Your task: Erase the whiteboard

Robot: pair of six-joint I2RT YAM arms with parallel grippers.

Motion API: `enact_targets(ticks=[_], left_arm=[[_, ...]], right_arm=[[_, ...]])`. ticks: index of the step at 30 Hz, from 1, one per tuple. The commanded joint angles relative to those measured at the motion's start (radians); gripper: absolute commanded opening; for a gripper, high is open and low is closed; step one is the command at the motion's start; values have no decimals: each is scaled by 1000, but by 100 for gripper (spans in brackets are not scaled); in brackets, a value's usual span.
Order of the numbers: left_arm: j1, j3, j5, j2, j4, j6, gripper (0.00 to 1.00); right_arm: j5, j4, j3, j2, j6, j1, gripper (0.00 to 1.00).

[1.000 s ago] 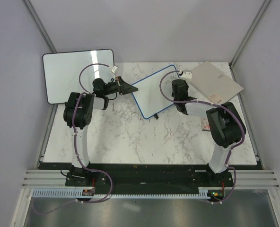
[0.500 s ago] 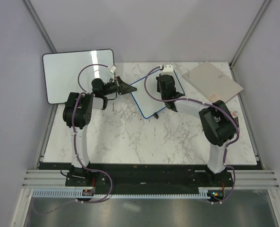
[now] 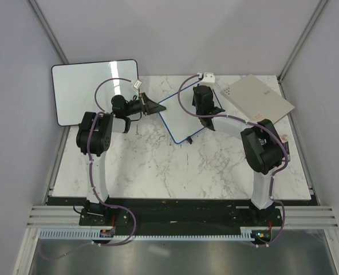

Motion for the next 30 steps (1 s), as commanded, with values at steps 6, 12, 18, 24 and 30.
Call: enact_targets(ticks=[6, 12, 18, 24, 30], left_arm=[[-65, 7, 240, -46, 404, -43, 2], [-65, 10, 242, -40, 404, -43, 2], [-64, 7, 244, -38, 404, -41, 2], [-65, 3, 245, -44, 404, -40, 2], [-67, 3, 245, -46, 404, -38, 2]], right_arm=[[43, -145, 21, 93, 72, -137, 0], [-152, -93, -11, 76, 34, -98, 0], [-294, -59, -8, 51, -48, 37, 0], [-447, -54, 26, 83, -63, 98, 0], [-296, -91, 70, 120, -22, 41, 0]])
